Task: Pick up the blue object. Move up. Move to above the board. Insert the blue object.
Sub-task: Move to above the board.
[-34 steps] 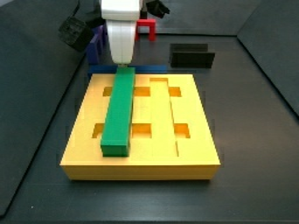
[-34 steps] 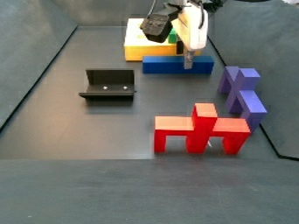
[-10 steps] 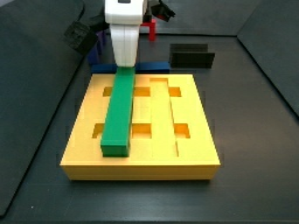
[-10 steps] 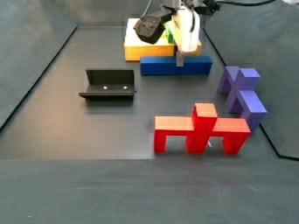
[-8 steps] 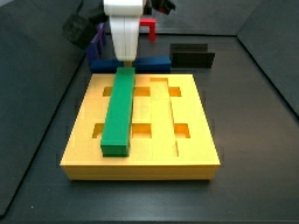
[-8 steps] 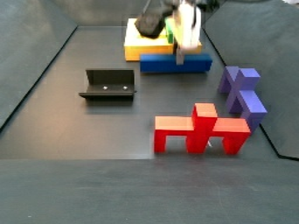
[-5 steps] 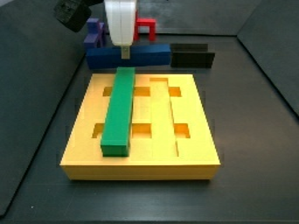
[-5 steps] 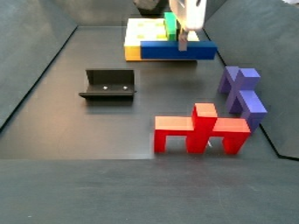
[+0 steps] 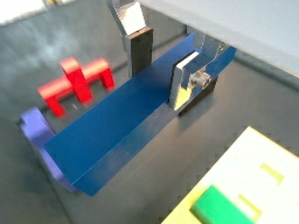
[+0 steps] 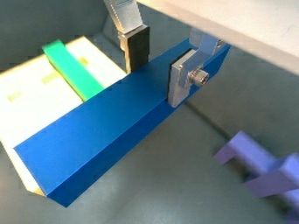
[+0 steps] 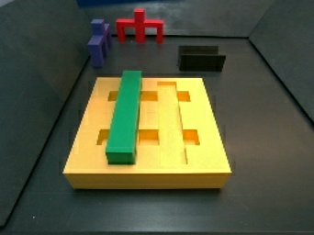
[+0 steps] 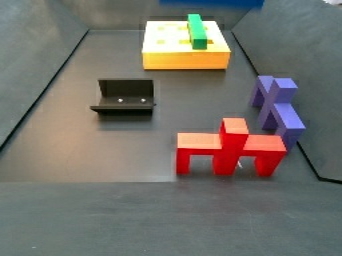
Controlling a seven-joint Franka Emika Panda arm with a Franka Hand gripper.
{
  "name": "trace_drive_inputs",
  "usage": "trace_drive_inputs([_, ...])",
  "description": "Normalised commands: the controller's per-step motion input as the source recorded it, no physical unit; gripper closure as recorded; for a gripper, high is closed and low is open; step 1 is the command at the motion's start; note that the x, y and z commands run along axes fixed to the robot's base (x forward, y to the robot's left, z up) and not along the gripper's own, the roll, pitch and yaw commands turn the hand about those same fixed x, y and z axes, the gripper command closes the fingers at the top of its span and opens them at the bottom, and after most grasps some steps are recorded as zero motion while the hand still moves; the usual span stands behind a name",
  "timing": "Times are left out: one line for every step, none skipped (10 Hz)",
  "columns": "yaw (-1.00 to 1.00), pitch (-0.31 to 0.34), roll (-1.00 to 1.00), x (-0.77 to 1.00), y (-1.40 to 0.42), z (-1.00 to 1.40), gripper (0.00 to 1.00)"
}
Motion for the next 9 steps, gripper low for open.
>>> trace_drive_inputs([-0.01, 0.086, -0.05, 0.0, 0.0, 0.93, 1.0])
trace_drive_inputs([-0.01, 0.075, -0.05, 0.03, 0.0, 0.52, 1.0])
trace_drive_inputs([0.0, 0.075, -0.04, 0.05, 0.0, 0.28, 1.0])
trace_drive_inputs([-0.01, 0.085, -0.04, 0.02, 0.0, 0.19, 1.0])
trace_drive_inputs([1.0, 0.03, -0.02, 0.48, -1.4, 0.37, 1.0])
trace_drive_inputs([1.0, 0.03, -0.01, 0.48, -1.4, 0.33, 1.0])
trace_drive_inputs([1.0, 0.044, 0.0, 0.52, -1.4, 0.3, 1.0])
trace_drive_inputs([1.0, 0.054, -0.01, 0.6, -1.4, 0.32, 1.0])
trace_drive_inputs([1.0, 0.064, 0.0, 0.38, -0.86, 0.21, 1.0])
